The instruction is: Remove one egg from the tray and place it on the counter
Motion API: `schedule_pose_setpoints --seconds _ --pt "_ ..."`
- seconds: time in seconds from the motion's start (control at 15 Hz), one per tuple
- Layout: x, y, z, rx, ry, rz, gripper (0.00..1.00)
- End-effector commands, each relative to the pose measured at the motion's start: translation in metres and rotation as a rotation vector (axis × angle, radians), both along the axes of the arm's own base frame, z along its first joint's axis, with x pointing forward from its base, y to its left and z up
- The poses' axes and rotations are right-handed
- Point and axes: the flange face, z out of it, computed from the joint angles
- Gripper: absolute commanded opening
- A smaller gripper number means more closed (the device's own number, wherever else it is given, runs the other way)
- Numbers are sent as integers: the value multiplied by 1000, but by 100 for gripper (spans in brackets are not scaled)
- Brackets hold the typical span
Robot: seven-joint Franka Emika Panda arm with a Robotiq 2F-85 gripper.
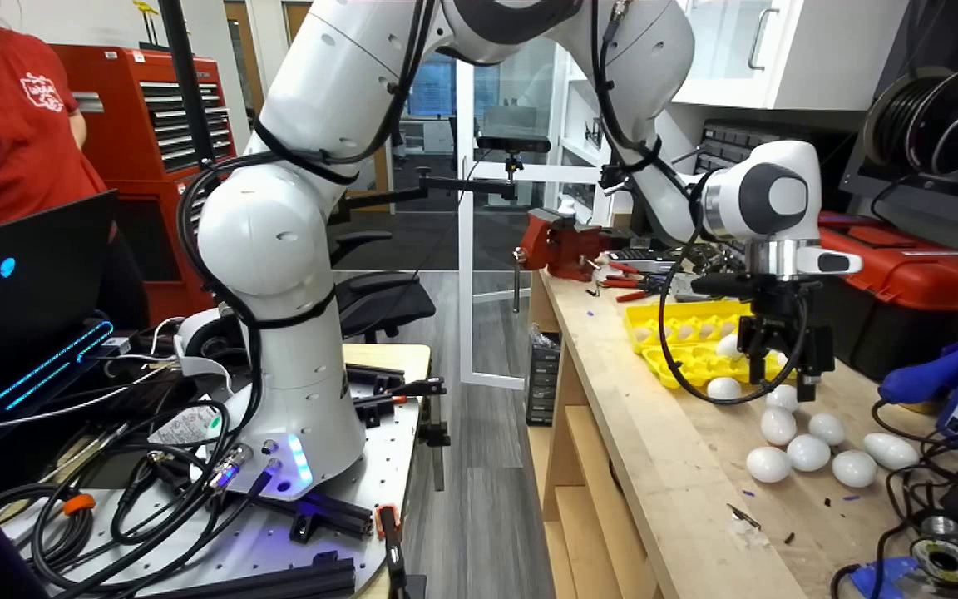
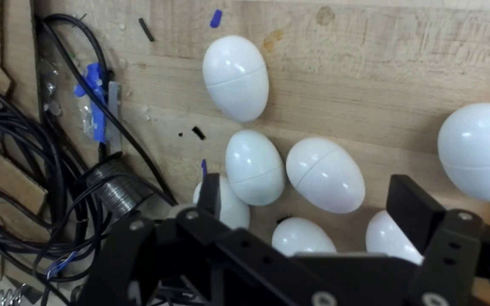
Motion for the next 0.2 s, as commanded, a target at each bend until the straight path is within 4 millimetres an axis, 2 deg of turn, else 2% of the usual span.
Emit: schedule_pose_setpoints --seconds 0.0,0.07,0.13 --pt "-11 2 34 -1 -39 -35 100" --pt "2 1 17 8 -26 -10 100" --pt "2 2 23 11 -36 -12 100"
